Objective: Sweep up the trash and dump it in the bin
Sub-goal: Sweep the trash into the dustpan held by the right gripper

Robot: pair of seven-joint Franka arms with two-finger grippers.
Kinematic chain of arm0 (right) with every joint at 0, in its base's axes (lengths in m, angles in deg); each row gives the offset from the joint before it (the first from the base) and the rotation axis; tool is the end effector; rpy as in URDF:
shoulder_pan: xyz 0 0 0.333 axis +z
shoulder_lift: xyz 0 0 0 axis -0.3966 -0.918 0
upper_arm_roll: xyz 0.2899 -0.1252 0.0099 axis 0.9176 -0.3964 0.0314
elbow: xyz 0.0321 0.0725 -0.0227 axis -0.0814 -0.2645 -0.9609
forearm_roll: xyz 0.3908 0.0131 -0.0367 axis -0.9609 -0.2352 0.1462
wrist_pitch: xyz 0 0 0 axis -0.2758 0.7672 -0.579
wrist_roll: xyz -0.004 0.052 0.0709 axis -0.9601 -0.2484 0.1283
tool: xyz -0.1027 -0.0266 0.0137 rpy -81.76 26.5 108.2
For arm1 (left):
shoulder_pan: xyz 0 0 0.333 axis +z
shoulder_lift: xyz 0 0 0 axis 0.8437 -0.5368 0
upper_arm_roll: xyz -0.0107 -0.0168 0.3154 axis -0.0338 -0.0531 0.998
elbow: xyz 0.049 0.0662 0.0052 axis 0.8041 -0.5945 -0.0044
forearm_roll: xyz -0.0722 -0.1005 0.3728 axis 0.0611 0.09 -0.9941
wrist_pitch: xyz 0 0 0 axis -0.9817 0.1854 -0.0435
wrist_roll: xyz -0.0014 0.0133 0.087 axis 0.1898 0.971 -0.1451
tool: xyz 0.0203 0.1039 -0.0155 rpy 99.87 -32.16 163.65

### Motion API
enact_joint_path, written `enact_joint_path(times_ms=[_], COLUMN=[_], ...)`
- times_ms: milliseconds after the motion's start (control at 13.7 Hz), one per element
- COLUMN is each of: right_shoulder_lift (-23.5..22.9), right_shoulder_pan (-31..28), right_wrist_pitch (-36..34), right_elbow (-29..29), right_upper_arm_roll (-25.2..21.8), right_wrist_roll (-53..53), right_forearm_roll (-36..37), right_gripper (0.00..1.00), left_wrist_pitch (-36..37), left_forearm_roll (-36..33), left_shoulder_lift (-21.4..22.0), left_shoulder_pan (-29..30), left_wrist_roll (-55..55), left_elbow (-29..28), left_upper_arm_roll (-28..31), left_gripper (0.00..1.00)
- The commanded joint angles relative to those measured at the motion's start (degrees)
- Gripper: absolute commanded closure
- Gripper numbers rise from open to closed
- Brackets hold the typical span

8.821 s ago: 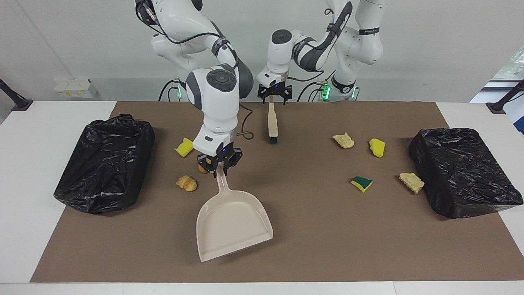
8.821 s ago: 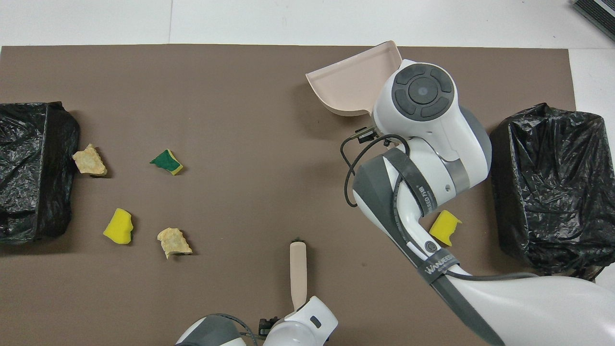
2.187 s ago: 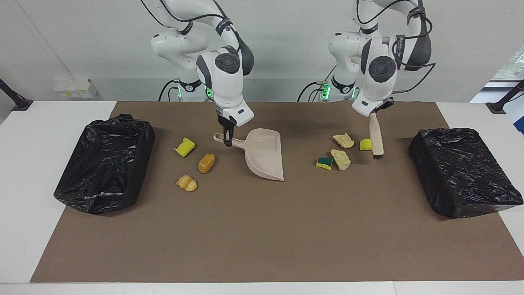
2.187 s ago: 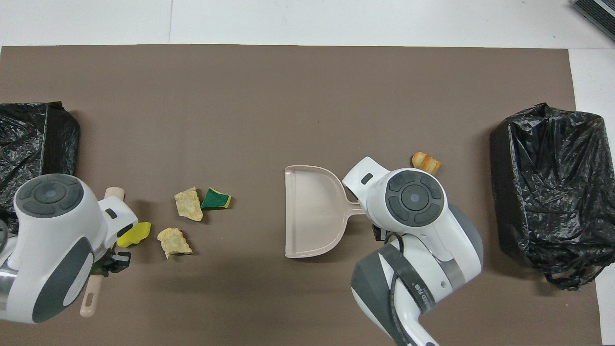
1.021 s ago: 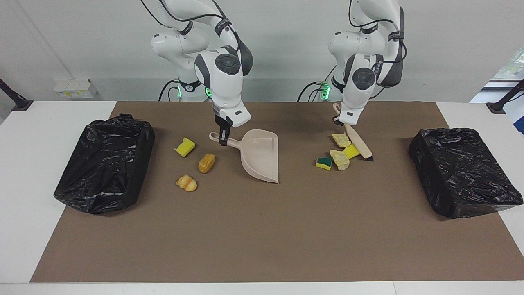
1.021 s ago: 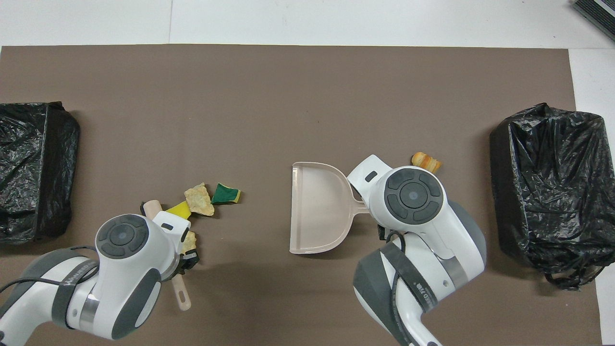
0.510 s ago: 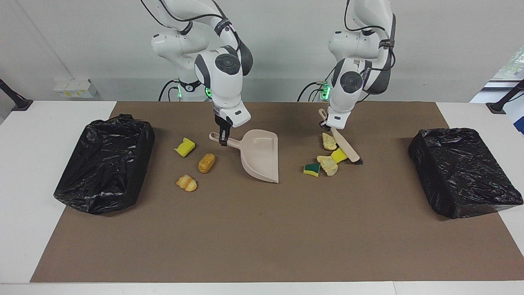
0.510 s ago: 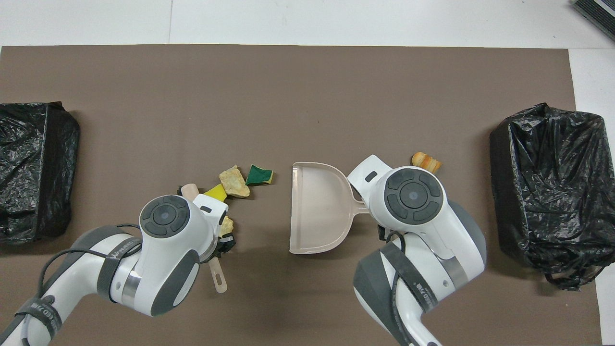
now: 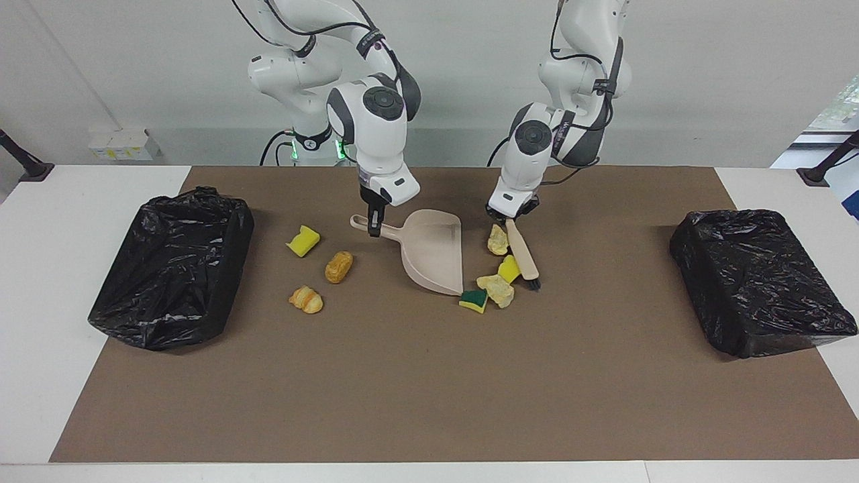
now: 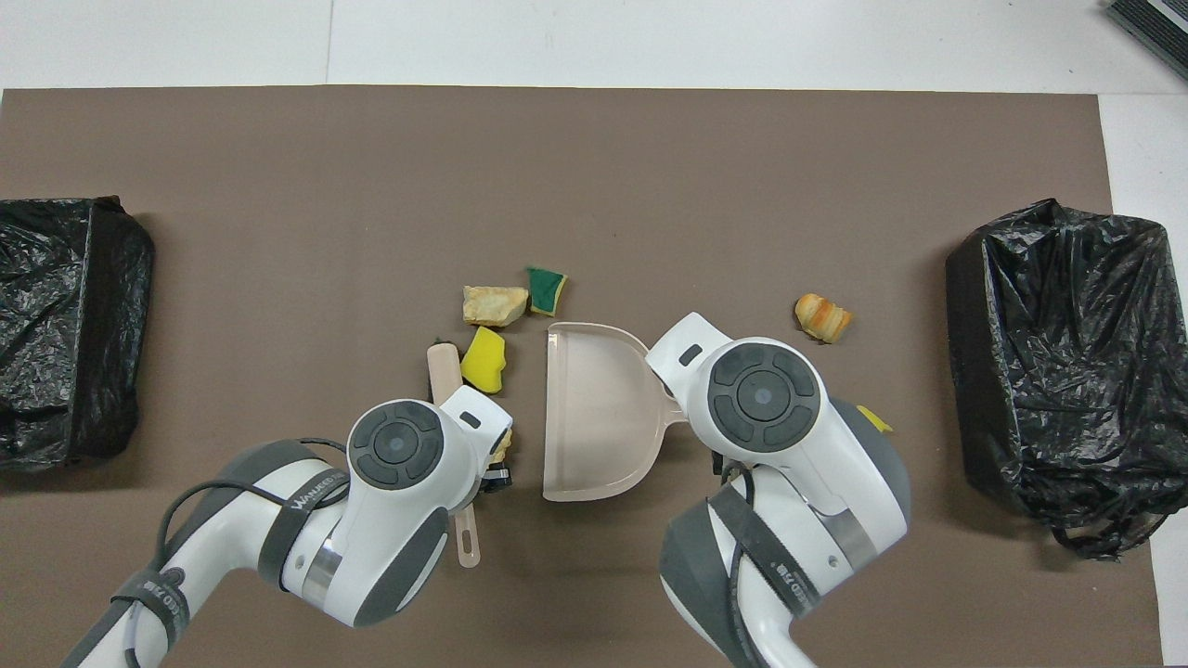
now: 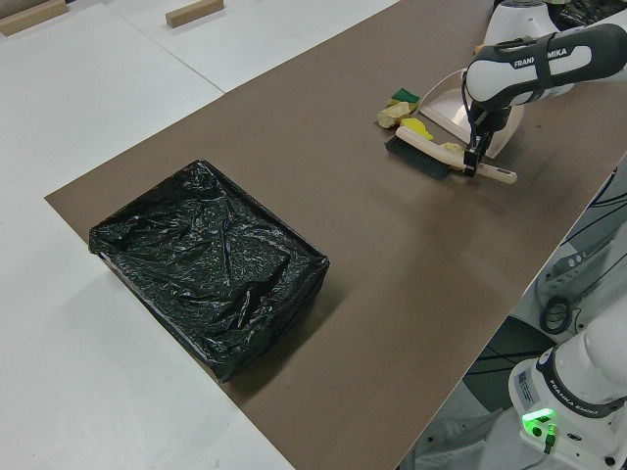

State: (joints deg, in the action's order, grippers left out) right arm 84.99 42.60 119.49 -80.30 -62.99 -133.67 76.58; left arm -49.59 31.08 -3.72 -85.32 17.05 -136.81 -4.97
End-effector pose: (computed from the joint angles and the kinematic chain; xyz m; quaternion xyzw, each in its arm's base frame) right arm 0.4802 0.2702 0.3996 0.7221 0.6885 -0.0423 0.0528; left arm 0.3877 -0.2938 0.3207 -0.9957 -0.0385 0.0818 0.0187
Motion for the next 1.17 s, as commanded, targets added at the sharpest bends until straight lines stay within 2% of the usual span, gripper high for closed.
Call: enact_joint_path(times_ms=[0, 365, 583, 729, 802, 1094], right_shoulder_lift=[-2.1, -2.3, -2.3, -2.2, -1.7, 0.3], right_shoulder_pan=[1.9, 1.8, 1.1, 0.3, -0.3, -5.2], right_wrist_pitch=[1.2, 1.1, 0.8, 0.6, 0.4, -0.9], right_elbow=[0.4, 0.3, 0.2, -0.1, -0.1, 0.3], right_upper_arm_roll=[0.4, 0.5, 0.4, 0.3, 0.3, 0.2], right_wrist_roll=[2.6, 2.9, 1.9, 0.4, 0.3, -8.1], right_forearm_roll=[1.1, 0.9, 0.8, 0.8, 0.8, 1.0], right_gripper=[1.00, 1.00, 1.00, 1.00, 1.00, 1.00], left_wrist_pitch=[-0.9, 2.7, 11.0, 12.8, 11.4, 8.8], left_forearm_roll=[3.8, 8.1, 7.9, 6.2, 2.3, -3.7], left_shoulder_lift=[-1.6, -1.6, -1.4, -1.9, -2.8, -7.9], left_shoulder_pan=[-4.7, -10.9, -10.0, -6.9, -5.6, 0.3], left_wrist_roll=[1.8, -2.3, -2.7, -1.0, 3.9, 22.8], left_elbow=[1.6, 6.2, 11.6, 14.5, 15.3, 21.9], left_upper_arm_roll=[0.7, 0.7, 1.2, 1.4, 1.4, 1.4], left_gripper=[1.00, 1.00, 1.00, 1.00, 1.00, 1.00])
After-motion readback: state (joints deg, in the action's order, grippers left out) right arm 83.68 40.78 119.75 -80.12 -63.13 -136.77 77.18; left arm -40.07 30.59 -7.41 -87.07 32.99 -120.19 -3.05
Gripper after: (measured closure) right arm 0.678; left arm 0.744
